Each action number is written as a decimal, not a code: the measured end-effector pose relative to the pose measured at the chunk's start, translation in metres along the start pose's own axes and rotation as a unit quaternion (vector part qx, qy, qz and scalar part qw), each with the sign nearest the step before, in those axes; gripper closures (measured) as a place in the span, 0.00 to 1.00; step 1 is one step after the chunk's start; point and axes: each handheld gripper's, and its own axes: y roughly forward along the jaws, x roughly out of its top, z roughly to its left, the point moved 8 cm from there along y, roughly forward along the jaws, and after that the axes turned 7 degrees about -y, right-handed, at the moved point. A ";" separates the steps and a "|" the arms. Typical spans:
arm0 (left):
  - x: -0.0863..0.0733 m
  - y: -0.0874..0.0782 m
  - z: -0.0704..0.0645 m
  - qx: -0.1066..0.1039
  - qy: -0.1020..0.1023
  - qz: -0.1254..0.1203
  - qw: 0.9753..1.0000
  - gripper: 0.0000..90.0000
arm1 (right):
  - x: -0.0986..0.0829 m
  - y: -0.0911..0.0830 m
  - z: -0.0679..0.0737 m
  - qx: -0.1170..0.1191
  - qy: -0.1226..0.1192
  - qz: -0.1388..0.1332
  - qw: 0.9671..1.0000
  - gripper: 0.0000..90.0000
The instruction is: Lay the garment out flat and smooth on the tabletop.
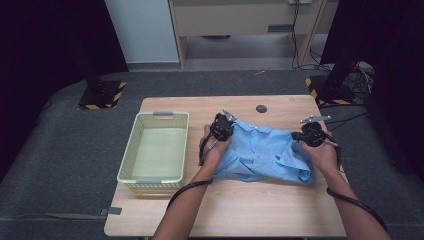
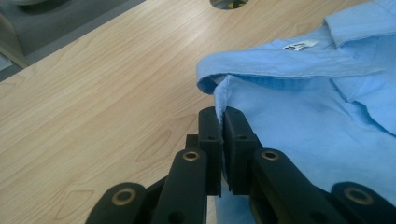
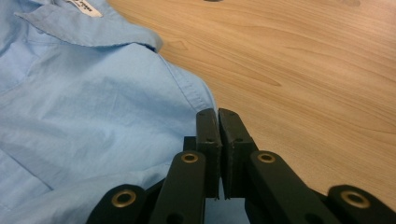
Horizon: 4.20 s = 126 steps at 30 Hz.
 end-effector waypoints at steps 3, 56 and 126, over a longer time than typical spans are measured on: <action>-0.001 0.006 0.001 0.003 0.004 0.002 1.000 0.96 | -0.001 0.006 -0.003 -0.001 0.002 0.002 1.000 0.98; -0.077 -0.099 -0.056 -0.023 -0.008 -0.027 0.999 0.21 | -0.006 -0.062 0.114 0.027 -0.105 -0.038 0.993 0.52; -0.079 -0.120 -0.036 -0.001 -0.038 -0.070 0.997 1.00 | -0.091 -0.046 0.088 0.056 -0.051 -0.024 0.997 0.41</action>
